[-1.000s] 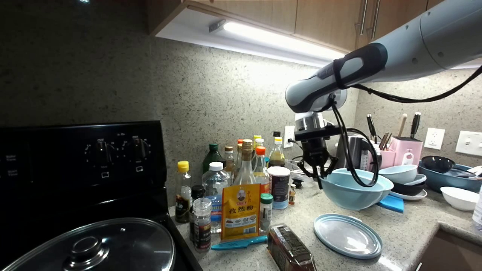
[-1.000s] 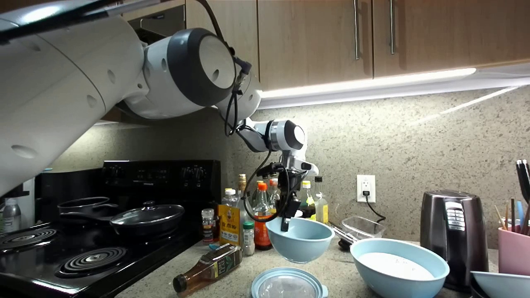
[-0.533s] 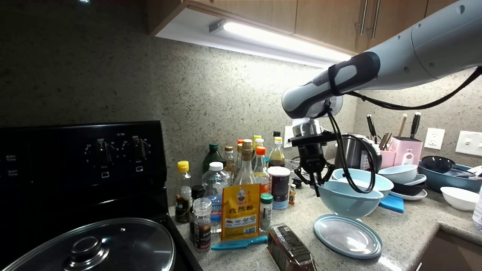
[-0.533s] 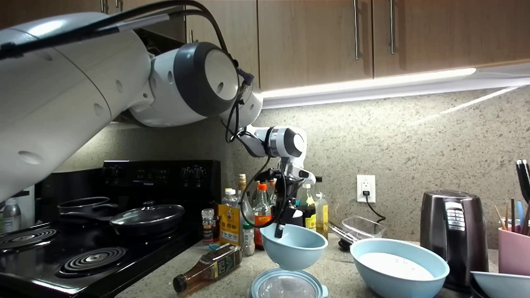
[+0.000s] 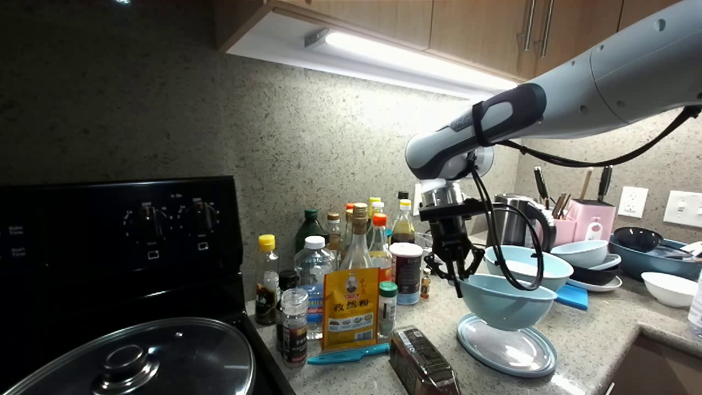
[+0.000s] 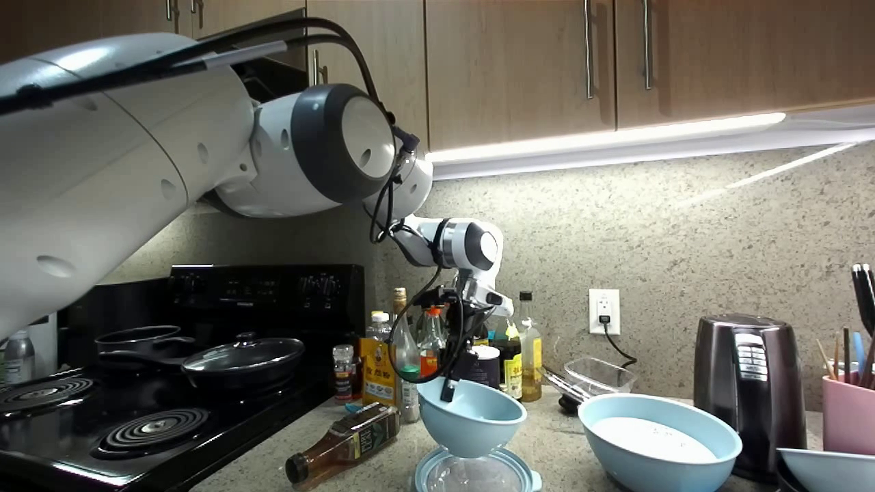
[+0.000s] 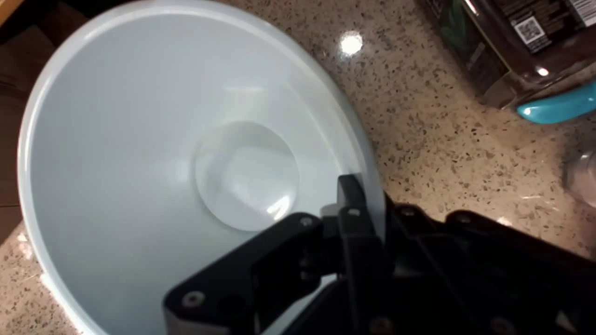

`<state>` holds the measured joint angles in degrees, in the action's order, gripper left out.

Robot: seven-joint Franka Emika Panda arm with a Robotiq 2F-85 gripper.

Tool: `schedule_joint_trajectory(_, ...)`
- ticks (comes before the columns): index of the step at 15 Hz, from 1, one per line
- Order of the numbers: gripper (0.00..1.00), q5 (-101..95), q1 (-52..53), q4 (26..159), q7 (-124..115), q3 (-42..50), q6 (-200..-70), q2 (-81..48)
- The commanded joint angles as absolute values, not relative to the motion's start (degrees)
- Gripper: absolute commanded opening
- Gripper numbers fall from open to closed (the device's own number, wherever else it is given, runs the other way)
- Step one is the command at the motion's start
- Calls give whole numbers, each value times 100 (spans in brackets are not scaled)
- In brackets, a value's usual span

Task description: Pick the bowl and put it on the plate

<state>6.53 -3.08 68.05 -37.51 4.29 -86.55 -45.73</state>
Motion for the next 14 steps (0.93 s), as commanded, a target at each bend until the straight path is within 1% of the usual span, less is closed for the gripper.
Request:
schedule_joint_trajectory(1,1,750,-226,7052,-3714,479,-8630,-4545)
schedule_joint_trajectory(7,1,646,-46,7553,-3926,601,-9116,-4522)
schedule_joint_trajectory(10,1,405,119,7846,-4009,755,-9869,-4445)
schedule_joint_trajectory(14,1,178,280,8109,-4199,862,-10496,-4288)
